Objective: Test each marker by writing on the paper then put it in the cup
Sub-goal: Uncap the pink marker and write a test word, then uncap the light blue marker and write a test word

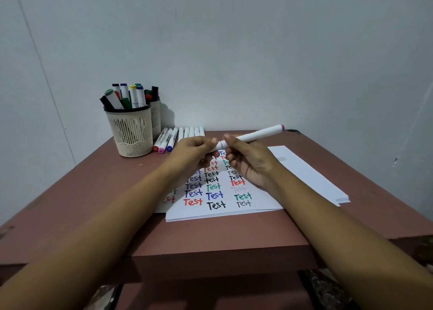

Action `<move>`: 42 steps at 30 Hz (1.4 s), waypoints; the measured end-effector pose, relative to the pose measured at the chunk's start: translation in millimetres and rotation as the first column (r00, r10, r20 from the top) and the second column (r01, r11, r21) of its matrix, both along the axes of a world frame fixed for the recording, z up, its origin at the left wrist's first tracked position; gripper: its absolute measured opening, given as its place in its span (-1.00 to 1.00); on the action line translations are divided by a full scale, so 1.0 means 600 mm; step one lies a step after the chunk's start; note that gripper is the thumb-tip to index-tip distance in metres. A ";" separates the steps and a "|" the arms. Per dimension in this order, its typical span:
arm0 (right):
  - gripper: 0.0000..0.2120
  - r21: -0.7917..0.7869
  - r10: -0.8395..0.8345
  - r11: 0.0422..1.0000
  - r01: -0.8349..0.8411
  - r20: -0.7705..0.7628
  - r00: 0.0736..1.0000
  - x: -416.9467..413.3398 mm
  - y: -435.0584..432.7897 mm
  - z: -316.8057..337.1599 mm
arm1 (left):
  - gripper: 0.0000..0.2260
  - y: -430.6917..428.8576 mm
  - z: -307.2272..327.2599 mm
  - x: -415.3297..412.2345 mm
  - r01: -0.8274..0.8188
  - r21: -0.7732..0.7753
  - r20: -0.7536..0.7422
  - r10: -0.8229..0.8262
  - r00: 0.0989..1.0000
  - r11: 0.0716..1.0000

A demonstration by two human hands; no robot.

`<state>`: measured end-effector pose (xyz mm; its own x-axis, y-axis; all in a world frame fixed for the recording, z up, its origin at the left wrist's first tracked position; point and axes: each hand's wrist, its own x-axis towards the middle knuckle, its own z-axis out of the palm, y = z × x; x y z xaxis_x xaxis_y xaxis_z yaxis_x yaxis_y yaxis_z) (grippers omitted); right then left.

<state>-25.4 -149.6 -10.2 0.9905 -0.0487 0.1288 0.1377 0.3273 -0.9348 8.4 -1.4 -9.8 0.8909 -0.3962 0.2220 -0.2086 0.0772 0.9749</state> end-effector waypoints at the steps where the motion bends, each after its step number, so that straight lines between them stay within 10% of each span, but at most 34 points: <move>1: -0.87 0.027 -0.009 1.000 0.009 -0.007 1.000 0.000 -0.001 0.002 | -0.88 0.001 0.002 0.000 0.004 -0.052 -0.046 -0.006 0.999 0.999; 6: -0.82 0.177 -0.143 0.972 0.153 -0.066 0.987 0.001 -0.009 0.007 | -0.95 0.019 0.012 0.009 -0.085 -0.219 -0.185 0.044 0.982 0.972; 9: -0.74 -0.121 -0.340 0.935 0.334 -0.032 0.940 0.008 -0.015 0.002 | -0.98 0.031 0.021 0.015 -0.166 -0.318 -0.204 0.103 0.974 0.933; 15: -0.60 -0.712 -0.324 0.503 0.489 0.370 0.871 0.003 -0.013 -0.024 | -0.97 0.058 0.039 0.026 -0.301 -0.471 -0.082 0.299 0.951 0.829; 18: -0.74 -0.899 -0.222 0.206 0.386 0.341 0.914 0.011 -0.019 -0.041 | -0.87 0.079 0.055 0.036 -0.401 -0.299 0.128 0.453 0.882 0.866; 22: -0.71 -0.952 -0.148 0.057 0.302 0.291 0.945 0.013 -0.017 -0.046 | -0.79 0.120 0.111 0.055 -0.523 -0.176 0.352 0.550 0.757 0.834; 42: -0.69 -0.951 -0.148 -0.013 0.309 0.308 0.940 0.012 -0.015 -0.040 | -0.74 0.184 0.198 0.117 -0.786 0.166 0.697 0.494 0.521 0.595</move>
<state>-18.3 -158.7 -34.2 0.9345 -0.0184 0.3554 0.0955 -0.9491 -0.3001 78.5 109.0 108.8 0.7016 0.0632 0.7098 -0.4935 -0.6755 0.5479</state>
